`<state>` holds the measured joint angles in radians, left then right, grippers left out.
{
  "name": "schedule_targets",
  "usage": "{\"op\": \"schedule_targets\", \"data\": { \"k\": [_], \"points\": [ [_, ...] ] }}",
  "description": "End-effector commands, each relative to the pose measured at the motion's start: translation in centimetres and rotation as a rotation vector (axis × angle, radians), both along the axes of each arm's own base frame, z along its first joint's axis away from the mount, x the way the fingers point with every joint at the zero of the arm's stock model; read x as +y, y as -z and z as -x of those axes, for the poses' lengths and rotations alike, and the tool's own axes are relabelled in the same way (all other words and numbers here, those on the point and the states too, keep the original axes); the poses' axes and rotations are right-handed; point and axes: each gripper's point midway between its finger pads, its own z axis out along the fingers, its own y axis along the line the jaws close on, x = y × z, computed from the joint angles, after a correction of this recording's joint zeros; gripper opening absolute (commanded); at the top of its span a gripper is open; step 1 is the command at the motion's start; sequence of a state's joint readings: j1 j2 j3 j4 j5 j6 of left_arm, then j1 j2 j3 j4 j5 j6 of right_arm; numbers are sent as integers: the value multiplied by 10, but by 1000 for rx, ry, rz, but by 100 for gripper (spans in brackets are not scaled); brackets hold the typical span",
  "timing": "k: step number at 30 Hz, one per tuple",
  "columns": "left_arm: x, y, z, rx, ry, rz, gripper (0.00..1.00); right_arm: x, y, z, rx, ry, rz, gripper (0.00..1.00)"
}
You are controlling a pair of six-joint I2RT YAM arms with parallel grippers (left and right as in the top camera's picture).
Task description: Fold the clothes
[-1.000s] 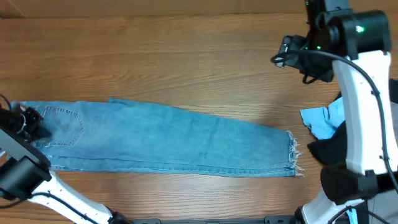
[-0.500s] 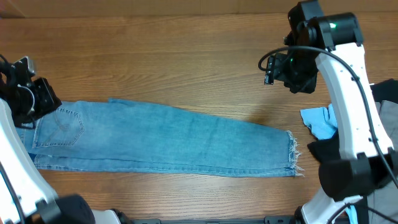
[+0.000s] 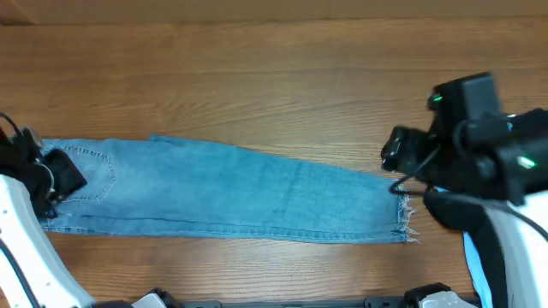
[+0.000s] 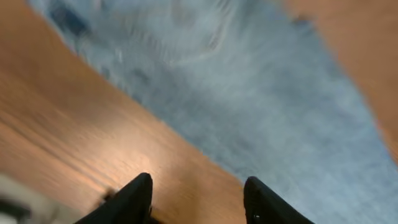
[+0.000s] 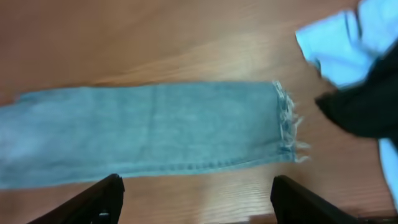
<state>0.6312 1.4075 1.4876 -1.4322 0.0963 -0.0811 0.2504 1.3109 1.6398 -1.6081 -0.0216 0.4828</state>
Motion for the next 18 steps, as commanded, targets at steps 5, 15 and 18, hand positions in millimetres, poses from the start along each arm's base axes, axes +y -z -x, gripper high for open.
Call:
{"op": "schedule_targets", "data": {
  "k": [5, 15, 18],
  "points": [
    [6, 82, 32, 97, -182, 176, 62, 11, 180, 34, 395, 149, -87, 72],
    [6, 86, 32, 87, -192, 188, 62, -31, 251, 55, 511, 426, -194, 58],
    [6, 86, 32, 86, -192, 188, 62, -35, 257, 58, 514, 458, -204, 55]
  ]
}}
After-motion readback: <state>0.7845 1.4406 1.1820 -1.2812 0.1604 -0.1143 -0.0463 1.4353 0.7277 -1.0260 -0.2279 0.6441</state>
